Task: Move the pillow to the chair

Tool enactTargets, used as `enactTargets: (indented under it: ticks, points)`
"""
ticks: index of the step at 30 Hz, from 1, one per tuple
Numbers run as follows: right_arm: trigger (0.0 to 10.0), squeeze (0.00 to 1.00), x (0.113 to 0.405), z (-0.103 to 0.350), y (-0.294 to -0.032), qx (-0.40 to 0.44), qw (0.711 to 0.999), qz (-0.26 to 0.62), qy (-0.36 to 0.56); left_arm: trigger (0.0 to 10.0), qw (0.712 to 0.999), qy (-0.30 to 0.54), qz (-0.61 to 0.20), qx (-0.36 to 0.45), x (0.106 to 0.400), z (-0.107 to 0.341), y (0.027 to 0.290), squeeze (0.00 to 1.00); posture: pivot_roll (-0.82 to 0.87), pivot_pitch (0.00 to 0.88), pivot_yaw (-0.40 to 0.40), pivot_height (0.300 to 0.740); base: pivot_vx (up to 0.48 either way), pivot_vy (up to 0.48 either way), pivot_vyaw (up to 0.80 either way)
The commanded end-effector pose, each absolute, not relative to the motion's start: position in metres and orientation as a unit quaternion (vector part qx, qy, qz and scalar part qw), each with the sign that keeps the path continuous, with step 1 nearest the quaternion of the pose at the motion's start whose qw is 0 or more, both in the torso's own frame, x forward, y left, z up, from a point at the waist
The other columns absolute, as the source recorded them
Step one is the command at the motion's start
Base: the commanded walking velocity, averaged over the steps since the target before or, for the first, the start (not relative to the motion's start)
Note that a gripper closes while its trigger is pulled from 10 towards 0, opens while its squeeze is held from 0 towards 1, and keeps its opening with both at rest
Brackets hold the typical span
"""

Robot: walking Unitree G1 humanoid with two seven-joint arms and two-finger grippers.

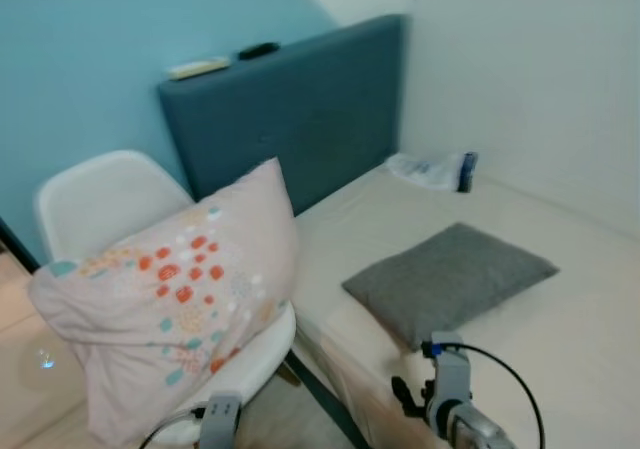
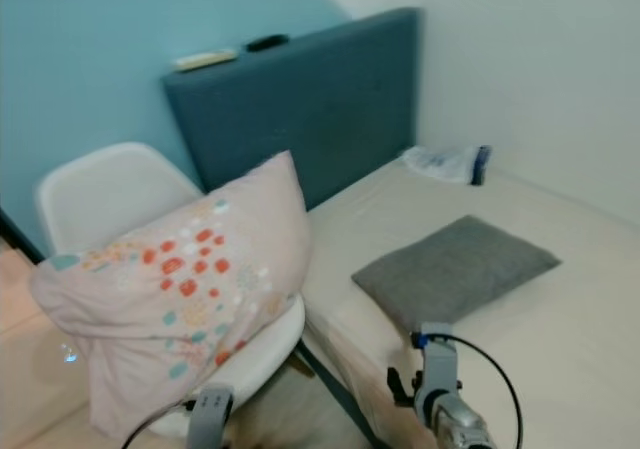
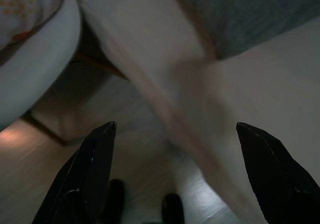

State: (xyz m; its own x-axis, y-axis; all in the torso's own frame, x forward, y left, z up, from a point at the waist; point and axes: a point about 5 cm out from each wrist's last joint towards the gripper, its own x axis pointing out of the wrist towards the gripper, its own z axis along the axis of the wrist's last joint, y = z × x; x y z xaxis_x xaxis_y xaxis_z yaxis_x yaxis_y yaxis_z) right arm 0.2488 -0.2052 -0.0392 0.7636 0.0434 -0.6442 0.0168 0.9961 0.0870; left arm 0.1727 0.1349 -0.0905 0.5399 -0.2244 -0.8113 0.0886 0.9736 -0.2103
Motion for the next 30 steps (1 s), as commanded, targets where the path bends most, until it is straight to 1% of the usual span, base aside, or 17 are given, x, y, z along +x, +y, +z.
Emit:
enactTargets:
  ticks: [1,8,14,26,30]
  points:
    - [10.0,0.0,0.248,-0.041,-0.205,0.047,0.936,0.0,0.35,10.0,0.876,0.468,-0.099,-0.06,0.176,-0.089,0.136,0.0,-0.07,0.0,0.007,0.74,0.0,-0.48,0.0]
    - [10.0,0.0,0.254,-0.035,-0.209,0.045,0.94,-0.013,0.338,10.0,0.879,0.459,-0.111,-0.068,0.182,-0.086,0.13,0.0,-0.07,0.0,0.01,0.74,0.0,-0.48,0.0]
    - [10.0,0.0,0.253,-0.036,-0.211,0.03,0.937,-0.019,0.348,10.0,0.882,0.448,-0.119,-0.086,0.189,-0.082,0.123,0.0,-0.07,0.0,0.013,0.74,0.0,0.0,0.0]
    - [10.0,0.0,0.254,-0.035,-0.21,0.034,0.939,-0.022,0.341,10.0,0.88,0.45,-0.129,-0.079,0.188,-0.083,0.124,0.0,-0.09,0.0,0.018,0.74,0.0,0.0,-0.77]
    - [10.0,0.0,0.255,-0.035,-0.211,0.035,0.939,-0.023,0.342,10.0,0.88,0.45,-0.131,-0.076,0.186,-0.083,0.124,0.0,-0.09,0.0,0.018,0.74,0.0,0.0,0.0]
